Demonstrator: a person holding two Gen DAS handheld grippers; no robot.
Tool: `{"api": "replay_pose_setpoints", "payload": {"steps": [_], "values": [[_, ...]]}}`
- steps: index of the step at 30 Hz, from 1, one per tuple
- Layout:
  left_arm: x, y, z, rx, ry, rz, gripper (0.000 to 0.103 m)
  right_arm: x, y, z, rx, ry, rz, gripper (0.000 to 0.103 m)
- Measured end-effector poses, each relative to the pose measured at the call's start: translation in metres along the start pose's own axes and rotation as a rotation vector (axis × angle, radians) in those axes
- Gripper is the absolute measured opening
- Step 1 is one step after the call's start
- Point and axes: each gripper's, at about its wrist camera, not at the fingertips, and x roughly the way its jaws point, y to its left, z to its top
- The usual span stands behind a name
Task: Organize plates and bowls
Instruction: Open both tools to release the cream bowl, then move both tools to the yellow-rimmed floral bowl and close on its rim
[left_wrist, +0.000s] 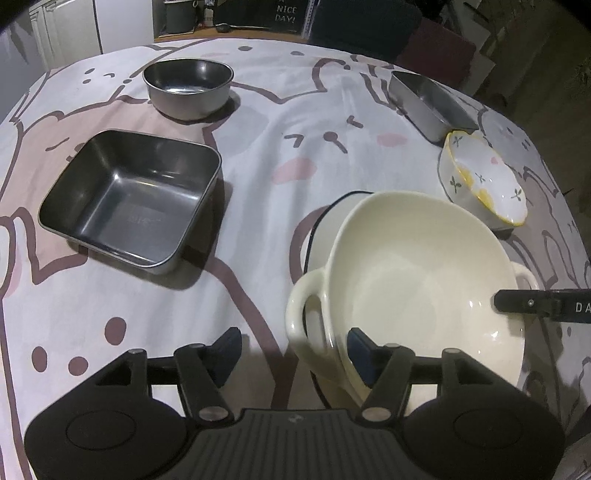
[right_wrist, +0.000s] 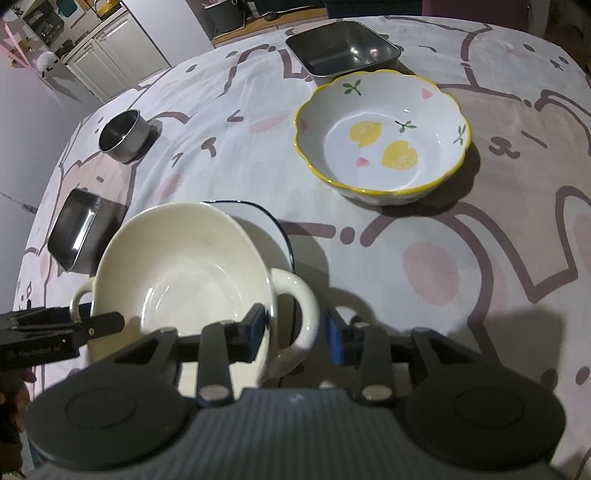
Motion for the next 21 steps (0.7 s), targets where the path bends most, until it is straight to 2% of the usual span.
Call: {"api": "replay_pose_setpoints", "payload": {"steps": [10,16,17,18,21], "values": [[-0.006,-0.003,-0.002,0.007,-0.012,-0.004,0.072,-0.002,-0.002,-0.003,-0.016,0.004,0.008,0.053],[-0.023,-0.005,0.0,-0.024,-0.074,-0.01,0.094,-0.015,0.002,-0.006,-0.076,-0.023,0.073,0.073],[-0.027,-0.006,0.001,-0.027,-0.093,-0.003,0.097,-0.019,0.002,-0.007,-0.089,-0.033,0.084,0.079],[-0.031,-0.009,0.001,-0.023,-0.112,0.001,0.098,-0.023,0.002,-0.008,-0.097,-0.041,0.092,0.088],[-0.044,-0.018,0.005,0.001,-0.173,0.013,0.101,-0.037,0.0,-0.01,-0.137,-0.08,0.099,0.101]]}}
